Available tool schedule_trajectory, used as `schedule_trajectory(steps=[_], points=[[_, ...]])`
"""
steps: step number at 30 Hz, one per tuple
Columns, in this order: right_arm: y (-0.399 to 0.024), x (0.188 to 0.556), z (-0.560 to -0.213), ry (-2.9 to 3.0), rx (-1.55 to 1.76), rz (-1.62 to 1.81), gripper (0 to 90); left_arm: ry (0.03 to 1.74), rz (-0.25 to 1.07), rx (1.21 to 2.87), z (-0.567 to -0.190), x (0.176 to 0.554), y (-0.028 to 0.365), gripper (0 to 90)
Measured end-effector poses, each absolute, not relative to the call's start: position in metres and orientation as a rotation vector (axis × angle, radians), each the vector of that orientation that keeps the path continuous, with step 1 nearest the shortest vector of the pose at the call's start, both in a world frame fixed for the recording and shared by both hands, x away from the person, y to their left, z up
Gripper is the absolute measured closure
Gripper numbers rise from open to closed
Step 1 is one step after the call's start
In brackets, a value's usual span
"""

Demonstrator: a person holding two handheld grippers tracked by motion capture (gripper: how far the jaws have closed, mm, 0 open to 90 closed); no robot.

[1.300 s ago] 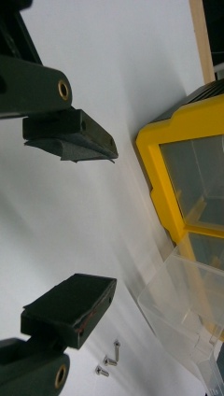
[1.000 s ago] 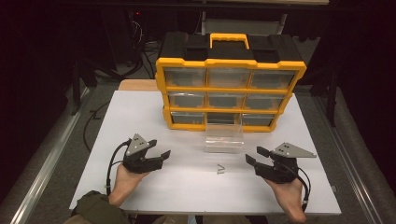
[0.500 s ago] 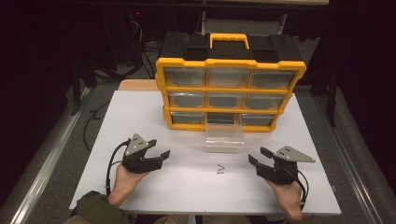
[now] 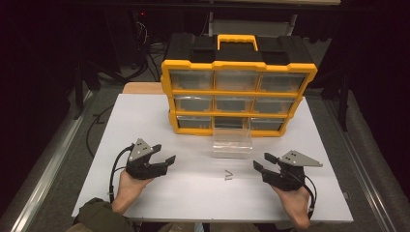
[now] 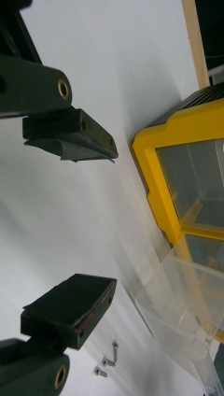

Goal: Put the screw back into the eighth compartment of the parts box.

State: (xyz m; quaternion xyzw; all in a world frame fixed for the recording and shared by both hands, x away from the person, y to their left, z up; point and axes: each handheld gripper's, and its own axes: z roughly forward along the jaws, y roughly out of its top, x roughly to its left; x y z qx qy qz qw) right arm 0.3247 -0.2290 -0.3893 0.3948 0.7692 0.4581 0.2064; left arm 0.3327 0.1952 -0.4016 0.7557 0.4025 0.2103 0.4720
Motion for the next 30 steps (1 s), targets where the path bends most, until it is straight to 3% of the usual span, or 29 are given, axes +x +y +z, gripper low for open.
schedule_trajectory(steps=[30], points=[[-0.180,0.342,-0.381,2.445,0.955,1.048,54.1,0.985,0.493,1.859,-0.401,0.334,0.194,32.3]])
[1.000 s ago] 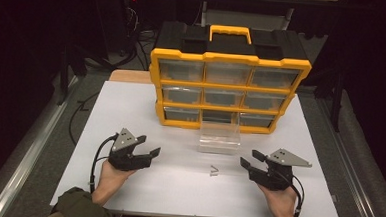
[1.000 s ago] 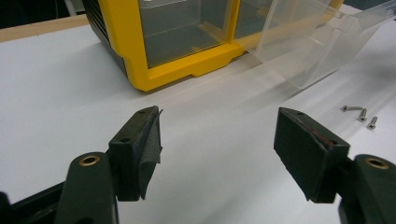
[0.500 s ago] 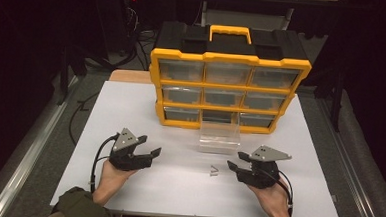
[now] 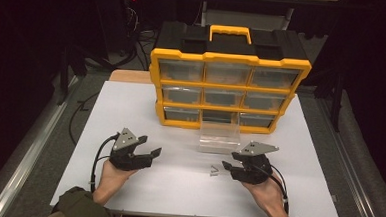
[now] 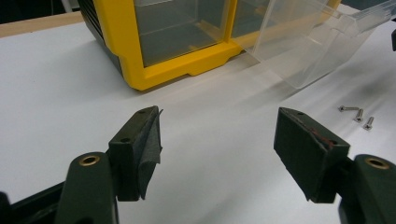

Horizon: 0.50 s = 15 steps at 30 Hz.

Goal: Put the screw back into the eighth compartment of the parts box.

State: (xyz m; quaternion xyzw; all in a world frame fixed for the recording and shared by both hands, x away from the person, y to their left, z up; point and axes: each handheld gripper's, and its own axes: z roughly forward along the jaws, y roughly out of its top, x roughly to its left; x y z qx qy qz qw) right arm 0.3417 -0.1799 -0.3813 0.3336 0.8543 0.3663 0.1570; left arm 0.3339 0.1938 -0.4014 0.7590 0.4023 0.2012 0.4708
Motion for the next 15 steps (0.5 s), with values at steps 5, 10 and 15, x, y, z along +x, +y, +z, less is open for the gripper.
schedule_trajectory(steps=[5,10,15], points=[[-0.176,0.345,-0.378,2.475,0.951,1.012,55.1,0.990,0.484,1.853,-0.401,0.334,0.193,32.3],[-0.168,0.349,-0.376,2.527,0.933,0.957,55.5,0.989,0.481,1.857,-0.401,0.334,0.194,32.3],[-0.160,0.355,-0.373,2.572,0.908,0.895,55.4,0.985,0.480,1.860,-0.401,0.333,0.194,32.3]])
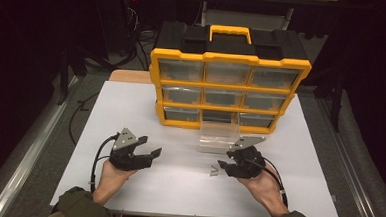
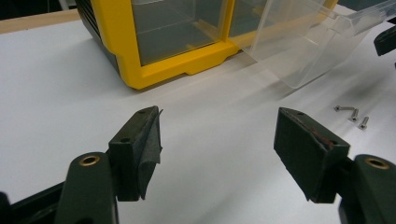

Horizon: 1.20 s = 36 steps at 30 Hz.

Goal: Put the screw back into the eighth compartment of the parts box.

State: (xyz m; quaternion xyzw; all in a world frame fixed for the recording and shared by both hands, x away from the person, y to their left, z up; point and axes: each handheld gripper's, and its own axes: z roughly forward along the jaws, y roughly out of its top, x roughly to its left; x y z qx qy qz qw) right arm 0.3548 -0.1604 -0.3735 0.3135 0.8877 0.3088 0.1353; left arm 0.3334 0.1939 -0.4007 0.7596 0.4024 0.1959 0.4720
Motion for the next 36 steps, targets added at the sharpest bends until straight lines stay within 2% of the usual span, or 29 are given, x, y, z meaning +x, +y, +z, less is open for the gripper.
schedule_trajectory(steps=[36], points=[[-0.125,0.375,-0.395,2.753,0.808,0.605,69.8,0.980,0.479,1.870,-0.402,0.334,0.192,32.3]])
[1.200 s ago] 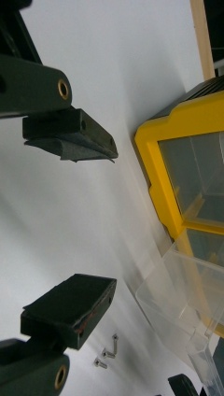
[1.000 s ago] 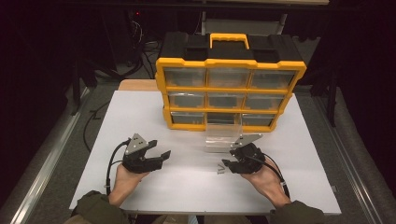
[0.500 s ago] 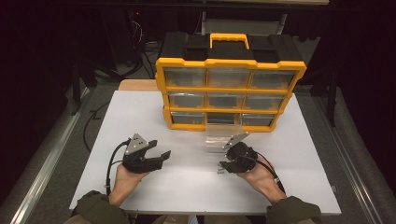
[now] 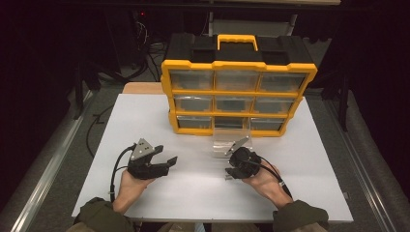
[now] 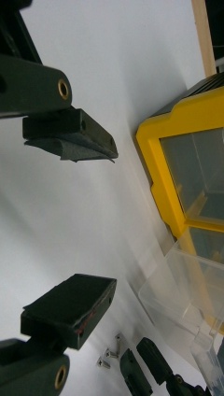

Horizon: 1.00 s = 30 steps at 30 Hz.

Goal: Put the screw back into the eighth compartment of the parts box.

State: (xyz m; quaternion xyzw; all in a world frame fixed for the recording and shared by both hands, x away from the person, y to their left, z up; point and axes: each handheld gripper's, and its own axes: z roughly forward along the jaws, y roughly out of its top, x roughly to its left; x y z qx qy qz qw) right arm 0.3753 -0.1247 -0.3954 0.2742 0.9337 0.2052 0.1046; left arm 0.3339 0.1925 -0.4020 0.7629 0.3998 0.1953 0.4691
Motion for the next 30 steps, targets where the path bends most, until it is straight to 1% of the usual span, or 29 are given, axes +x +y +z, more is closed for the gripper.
schedule_trajectory(steps=[30], points=[[-0.1153,0.3822,-0.4041,2.788,0.785,0.531,76.1,0.983,0.485,1.867,-0.4019,0.3341,0.1934,32.2]])
